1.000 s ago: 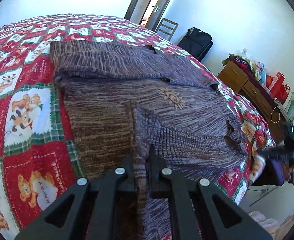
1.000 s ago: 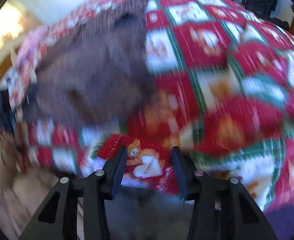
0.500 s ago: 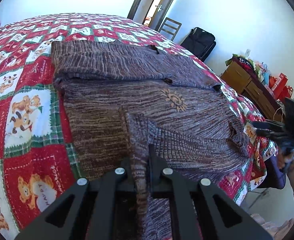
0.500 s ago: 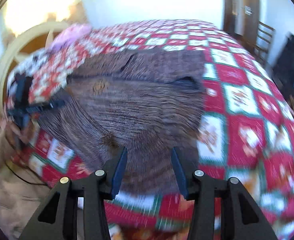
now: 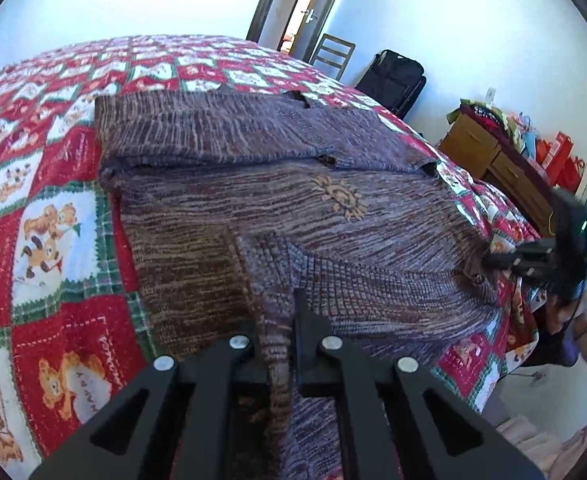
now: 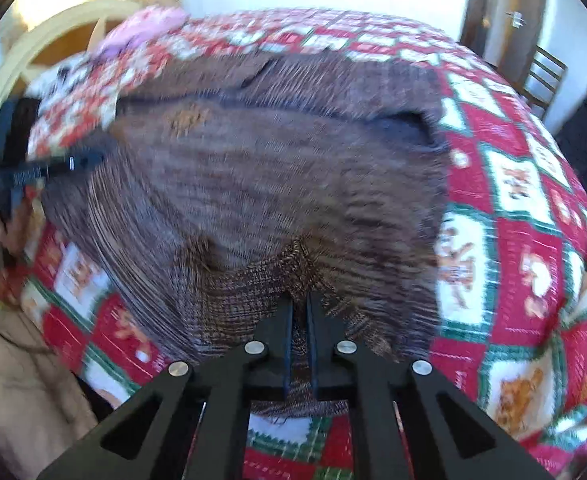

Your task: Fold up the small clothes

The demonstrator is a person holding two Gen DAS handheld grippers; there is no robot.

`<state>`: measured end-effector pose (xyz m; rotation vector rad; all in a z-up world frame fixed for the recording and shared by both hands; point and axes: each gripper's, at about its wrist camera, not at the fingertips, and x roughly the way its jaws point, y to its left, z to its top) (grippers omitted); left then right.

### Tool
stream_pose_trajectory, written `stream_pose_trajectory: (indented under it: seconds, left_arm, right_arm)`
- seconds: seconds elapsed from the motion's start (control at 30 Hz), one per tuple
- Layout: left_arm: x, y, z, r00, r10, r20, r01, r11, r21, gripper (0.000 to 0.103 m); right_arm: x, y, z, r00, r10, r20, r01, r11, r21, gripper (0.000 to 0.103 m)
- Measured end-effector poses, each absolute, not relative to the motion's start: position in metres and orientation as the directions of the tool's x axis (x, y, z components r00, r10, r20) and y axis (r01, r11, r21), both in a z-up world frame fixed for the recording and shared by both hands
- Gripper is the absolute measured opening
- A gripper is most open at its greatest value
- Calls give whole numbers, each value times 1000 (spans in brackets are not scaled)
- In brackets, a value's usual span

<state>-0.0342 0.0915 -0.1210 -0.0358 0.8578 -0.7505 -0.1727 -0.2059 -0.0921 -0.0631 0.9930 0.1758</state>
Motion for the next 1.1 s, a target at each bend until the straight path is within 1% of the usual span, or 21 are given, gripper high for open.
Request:
stream_pose_trajectory:
  seconds: [0.17, 0.3, 0.37, 0.43, 0.57, 0.7, 0.93, 1.1]
  left_arm:
    - [-39, 102, -94, 460, -650, -606, 579, 736, -350, 6]
    - [-30, 105, -71, 498, -655, -568, 570, 741, -355, 6]
    - [-21, 106, -60, 516, -657, -550, 565, 743, -358, 6]
    - [-12, 104, -54, 543, -636, -548, 555, 762, -334, 6]
    - [26, 103, -47, 590, -587, -554, 494, 805, -327, 6]
    - [61, 102, -47, 625, -549, -555, 447, 834, -323, 6]
    - [120, 99, -57, 660, -484, -574, 368, 875, -315, 6]
    - [160, 106, -75, 672, -460, -581, 280, 884, -375, 6]
  right_arm:
    - [-181, -219, -41, 641, 148, -753, -115, 989, 97, 6]
    - [-168, -222, -2, 716, 148, -682, -83, 988, 127, 5]
    - [-158, -222, 10, 741, 129, -659, -72, 991, 112, 5]
    - [-142, -221, 21, 762, 96, -640, -56, 995, 82, 5]
    - [-104, -229, 28, 773, 56, -632, -9, 997, 77, 5]
    - [-67, -232, 32, 780, 11, -626, 11, 999, 31, 5]
    - [15, -239, 24, 776, -49, -629, 51, 999, -16, 4]
    - [69, -246, -3, 768, -81, -635, 86, 996, -23, 3]
